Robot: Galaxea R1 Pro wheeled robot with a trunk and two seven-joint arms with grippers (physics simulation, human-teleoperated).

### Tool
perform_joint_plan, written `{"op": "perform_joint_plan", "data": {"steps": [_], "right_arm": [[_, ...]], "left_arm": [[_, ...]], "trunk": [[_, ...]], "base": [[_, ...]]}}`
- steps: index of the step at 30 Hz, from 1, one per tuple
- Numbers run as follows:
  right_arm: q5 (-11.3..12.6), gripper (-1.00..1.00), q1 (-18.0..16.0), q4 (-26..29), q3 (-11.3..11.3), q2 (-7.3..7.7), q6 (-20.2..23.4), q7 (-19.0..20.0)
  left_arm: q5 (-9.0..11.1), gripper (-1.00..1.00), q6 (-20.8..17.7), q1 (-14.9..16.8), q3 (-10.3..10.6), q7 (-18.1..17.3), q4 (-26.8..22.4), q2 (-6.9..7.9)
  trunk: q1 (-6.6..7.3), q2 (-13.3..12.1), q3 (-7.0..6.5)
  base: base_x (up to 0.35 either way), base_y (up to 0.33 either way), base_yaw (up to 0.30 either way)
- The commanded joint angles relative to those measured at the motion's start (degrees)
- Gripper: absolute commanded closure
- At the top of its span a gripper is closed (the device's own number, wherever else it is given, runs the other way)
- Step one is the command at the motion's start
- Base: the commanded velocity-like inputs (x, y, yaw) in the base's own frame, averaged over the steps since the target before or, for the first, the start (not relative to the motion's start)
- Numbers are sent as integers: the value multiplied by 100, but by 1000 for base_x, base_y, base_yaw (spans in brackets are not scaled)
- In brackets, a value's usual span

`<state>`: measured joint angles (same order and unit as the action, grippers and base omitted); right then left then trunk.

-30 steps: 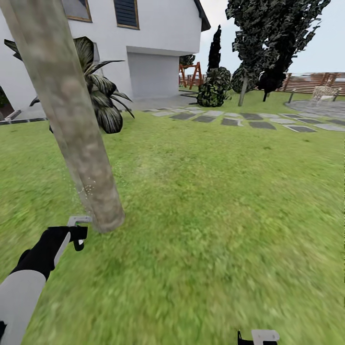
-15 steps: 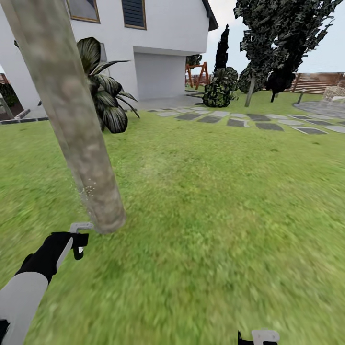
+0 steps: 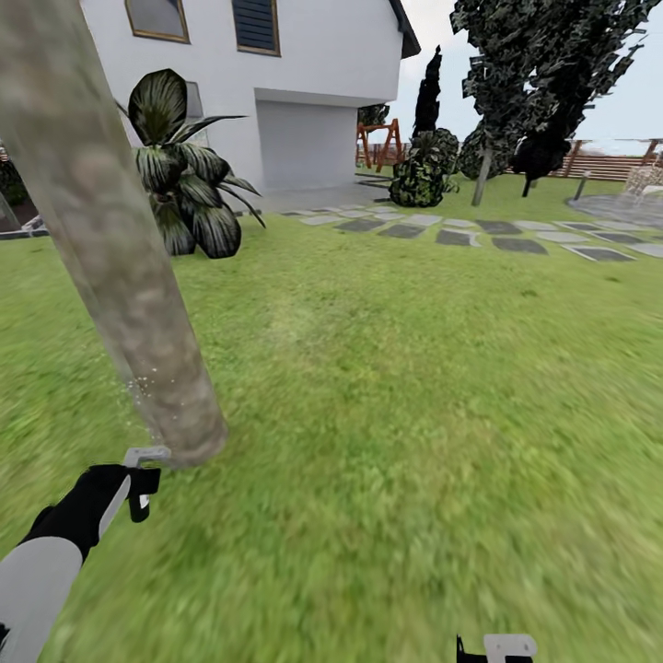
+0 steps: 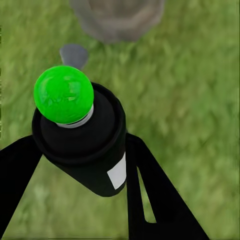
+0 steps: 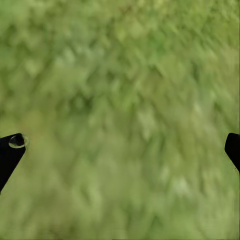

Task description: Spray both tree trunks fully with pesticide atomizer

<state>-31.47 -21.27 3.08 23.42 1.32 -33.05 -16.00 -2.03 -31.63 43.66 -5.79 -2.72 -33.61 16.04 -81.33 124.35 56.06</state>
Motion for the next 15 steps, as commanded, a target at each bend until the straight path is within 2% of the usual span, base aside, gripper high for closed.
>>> {"op": "perform_joint_plan", "data": {"steps": [1, 4, 5, 7, 9, 12, 15], "right_arm": [[0, -100, 0, 0, -3, 0, 0, 0], [0, -100, 0, 0, -4, 0, 0, 0], [0, -100, 0, -3, -4, 0, 0, 0], [0, -100, 0, -1, -4, 0, 0, 0], [0, -100, 0, -6, -4, 0, 0, 0], [0, -100, 0, -8, -4, 0, 0, 6], [0, -100, 0, -9, -4, 0, 0, 9]], "left_arm": [[9, 100, 12, -25, 5, 0, 1, -18], [9, 100, 16, -32, 12, 5, 3, -127], [9, 100, 14, -33, -8, 115, 3, -157], [41, 100, 9, -33, -37, 563, -3, -128], [55, 100, 14, -33, -75, 726, -52, -137], [53, 100, 16, -33, -62, 778, -84, -182], [50, 100, 16, -33, -68, 798, -111, -189]], "trunk": [[0, 0, 0], [0, 0, 0], [0, 0, 0], [0, 0, 0], [0, 0, 0], [0, 0, 0], [0, 0, 0]], "base": [[38, -17, 230], [10, -4, 264], [2, -1, 143], [1, 0, 44], [0, 0, 9], [62, -16, 2], [217, -123, 0]]}}
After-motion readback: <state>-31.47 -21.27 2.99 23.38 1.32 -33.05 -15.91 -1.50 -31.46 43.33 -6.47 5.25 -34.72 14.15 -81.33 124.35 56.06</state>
